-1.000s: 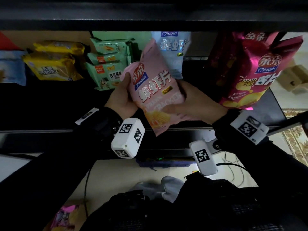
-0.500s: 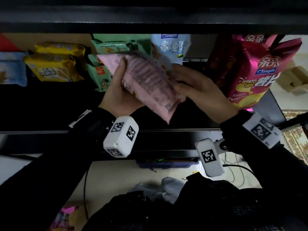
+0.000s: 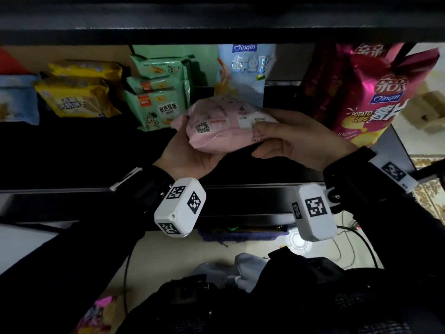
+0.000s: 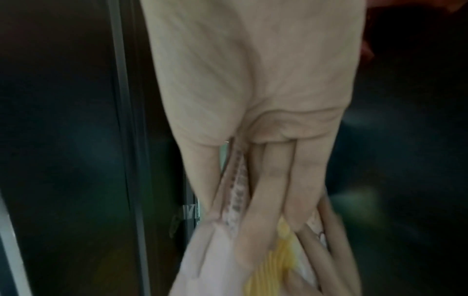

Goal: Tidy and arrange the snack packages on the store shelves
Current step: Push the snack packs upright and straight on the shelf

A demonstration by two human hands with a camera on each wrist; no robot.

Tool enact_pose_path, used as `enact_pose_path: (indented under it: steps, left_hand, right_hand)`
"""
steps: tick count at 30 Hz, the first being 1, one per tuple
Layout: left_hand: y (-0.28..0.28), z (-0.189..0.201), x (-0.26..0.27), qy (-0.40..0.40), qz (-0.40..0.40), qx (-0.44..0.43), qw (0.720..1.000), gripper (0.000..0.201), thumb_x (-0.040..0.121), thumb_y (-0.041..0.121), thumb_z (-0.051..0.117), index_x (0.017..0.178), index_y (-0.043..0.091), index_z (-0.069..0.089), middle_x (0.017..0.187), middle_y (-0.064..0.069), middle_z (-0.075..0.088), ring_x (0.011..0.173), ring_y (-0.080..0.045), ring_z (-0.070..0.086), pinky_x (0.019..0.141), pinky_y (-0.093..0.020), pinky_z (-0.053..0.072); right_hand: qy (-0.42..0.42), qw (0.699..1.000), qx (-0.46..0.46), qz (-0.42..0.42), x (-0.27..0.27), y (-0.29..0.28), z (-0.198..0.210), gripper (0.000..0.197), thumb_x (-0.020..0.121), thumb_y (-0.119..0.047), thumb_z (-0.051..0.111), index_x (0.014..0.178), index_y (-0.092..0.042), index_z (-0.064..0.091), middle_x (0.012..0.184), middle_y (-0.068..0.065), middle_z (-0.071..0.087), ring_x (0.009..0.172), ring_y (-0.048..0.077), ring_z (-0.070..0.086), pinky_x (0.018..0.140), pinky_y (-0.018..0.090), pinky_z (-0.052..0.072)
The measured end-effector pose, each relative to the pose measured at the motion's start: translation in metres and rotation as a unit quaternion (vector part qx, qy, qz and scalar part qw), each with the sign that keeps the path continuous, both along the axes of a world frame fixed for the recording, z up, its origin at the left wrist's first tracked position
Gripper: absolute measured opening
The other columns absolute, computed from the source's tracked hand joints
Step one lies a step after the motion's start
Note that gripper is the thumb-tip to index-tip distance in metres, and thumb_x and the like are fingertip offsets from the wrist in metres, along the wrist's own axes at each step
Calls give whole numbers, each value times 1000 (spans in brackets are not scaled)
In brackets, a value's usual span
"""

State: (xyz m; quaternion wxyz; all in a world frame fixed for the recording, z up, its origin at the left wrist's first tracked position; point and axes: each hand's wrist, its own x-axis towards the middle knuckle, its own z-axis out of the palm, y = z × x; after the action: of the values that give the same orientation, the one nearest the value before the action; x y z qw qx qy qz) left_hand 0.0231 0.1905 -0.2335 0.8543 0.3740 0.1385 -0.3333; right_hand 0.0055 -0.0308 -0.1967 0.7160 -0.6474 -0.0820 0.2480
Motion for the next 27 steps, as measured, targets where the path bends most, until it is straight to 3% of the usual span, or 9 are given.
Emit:
enact_pose_path:
  steps: [3,6,9,14,18,20,22,24,27]
  left_hand:
    - [-2,1,-6,-47,36,37,998,61,104,50,18,141,10,44,133,-13,58,113,-26,62,97,-40,51]
    - [-2,10,-8,-101,21,-74,992,94,88,71,6,124,6,64,125,-18,64,112,-32,64,88,-45,55]
    - [0,9,5,-154,16,-84,984,95,80,76,2,136,14,47,135,-13,58,130,-31,50,104,-49,44]
    - [0,8,7,-210,-20,-100,972,105,67,71,57,150,13,27,152,-16,35,140,-33,35,114,-54,29]
    - [0,5,5,-247,48,-19,968,83,53,37,91,125,13,59,127,-9,62,118,-23,59,101,-42,48]
    - [0,8,-2,-327,78,94,937,39,56,15,86,93,19,74,94,5,75,92,-9,69,83,-28,55]
    - [1,11,-13,-400,70,227,885,39,64,-5,78,91,20,67,78,21,73,79,7,67,73,-10,51]
    - [0,13,-15,-435,56,313,843,50,69,-12,75,92,29,58,71,38,64,74,22,60,66,1,44]
    - [-1,23,-15,-458,-111,102,876,33,86,15,64,113,34,66,106,32,67,101,21,55,84,4,38]
  right_hand:
    - [-4,999,-9,36,-2,-2,4,50,75,-20,64,122,-33,51,94,-2,74,79,12,72,75,22,58]
    - [-6,999,1,50,-4,-2,1,77,74,-6,64,138,-36,33,113,-2,69,96,19,69,81,25,57]
    - [-19,999,10,45,-5,0,-2,90,75,0,62,148,-32,20,126,-1,61,110,19,63,83,25,55]
    - [-33,999,-6,36,-2,-5,-7,86,78,7,60,145,-33,22,125,-1,61,111,14,63,83,23,55]
    - [-105,976,-185,-37,8,-10,-21,78,77,14,65,144,-12,35,135,1,54,111,-4,55,95,11,44]
    - [-139,960,-237,-52,8,-9,-28,66,75,9,71,134,-10,47,124,-4,58,99,-15,55,88,3,41]
    - [-148,954,-246,-85,5,-4,-34,54,77,7,71,123,-13,52,112,-7,59,84,-23,56,76,-2,40]
    - [-158,938,-271,-147,4,1,-42,38,83,6,64,118,-7,57,113,3,63,88,-10,63,71,-1,38]
    - [-166,927,-267,-207,4,5,-44,24,93,5,44,93,4,68,93,16,71,90,22,68,73,19,42]
